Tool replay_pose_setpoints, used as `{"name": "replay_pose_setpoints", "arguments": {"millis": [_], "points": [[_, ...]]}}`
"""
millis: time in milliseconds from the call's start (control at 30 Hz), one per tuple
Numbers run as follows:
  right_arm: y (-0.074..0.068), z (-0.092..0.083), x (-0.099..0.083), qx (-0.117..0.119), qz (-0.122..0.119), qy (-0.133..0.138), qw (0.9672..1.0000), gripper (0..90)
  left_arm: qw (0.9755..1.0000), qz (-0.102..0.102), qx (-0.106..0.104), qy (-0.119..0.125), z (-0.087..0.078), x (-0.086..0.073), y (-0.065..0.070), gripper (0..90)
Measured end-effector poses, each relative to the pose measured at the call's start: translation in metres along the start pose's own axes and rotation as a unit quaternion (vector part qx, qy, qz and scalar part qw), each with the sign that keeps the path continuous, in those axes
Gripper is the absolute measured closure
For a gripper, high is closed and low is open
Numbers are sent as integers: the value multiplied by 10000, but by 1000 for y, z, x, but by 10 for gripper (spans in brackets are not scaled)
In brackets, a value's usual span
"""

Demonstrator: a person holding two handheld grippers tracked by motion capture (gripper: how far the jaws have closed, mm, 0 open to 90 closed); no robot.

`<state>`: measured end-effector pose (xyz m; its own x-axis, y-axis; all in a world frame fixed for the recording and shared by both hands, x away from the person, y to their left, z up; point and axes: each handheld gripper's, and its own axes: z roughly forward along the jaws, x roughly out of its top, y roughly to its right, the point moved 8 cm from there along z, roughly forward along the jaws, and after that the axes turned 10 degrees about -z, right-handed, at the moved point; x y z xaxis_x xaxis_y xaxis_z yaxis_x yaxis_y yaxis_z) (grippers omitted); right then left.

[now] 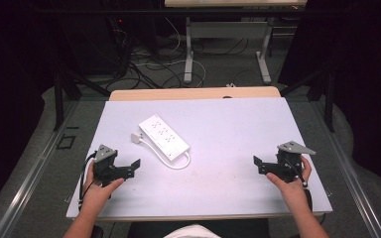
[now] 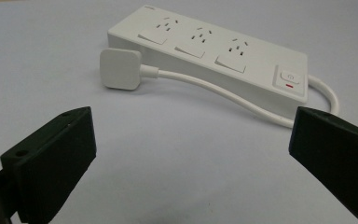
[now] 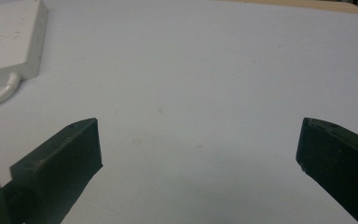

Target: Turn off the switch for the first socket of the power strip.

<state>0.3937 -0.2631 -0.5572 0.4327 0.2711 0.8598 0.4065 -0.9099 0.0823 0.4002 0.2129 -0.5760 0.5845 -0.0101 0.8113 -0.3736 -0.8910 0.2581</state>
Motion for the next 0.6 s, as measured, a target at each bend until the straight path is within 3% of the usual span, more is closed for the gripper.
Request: {"name": "replay_pose_setpoints", "arguments": {"millis": [100, 233, 367, 600], "points": [[8, -1, -2, -182, 67, 154, 9997, 0, 10000, -15, -7, 25, 1, 2, 0, 6], [11, -1, -3, -241, 130, 236, 9993, 0, 10000, -45, -13, -8, 2, 0, 1, 10], [10, 1, -5, -285, -62, 175, 9994, 0, 10000, -29, 8, -16, 1, 0, 1, 18], [7, 2, -6, -275, -6, 136, 9995, 0, 10000, 16, -45, -10, -3, -1, 6, 34]]}}
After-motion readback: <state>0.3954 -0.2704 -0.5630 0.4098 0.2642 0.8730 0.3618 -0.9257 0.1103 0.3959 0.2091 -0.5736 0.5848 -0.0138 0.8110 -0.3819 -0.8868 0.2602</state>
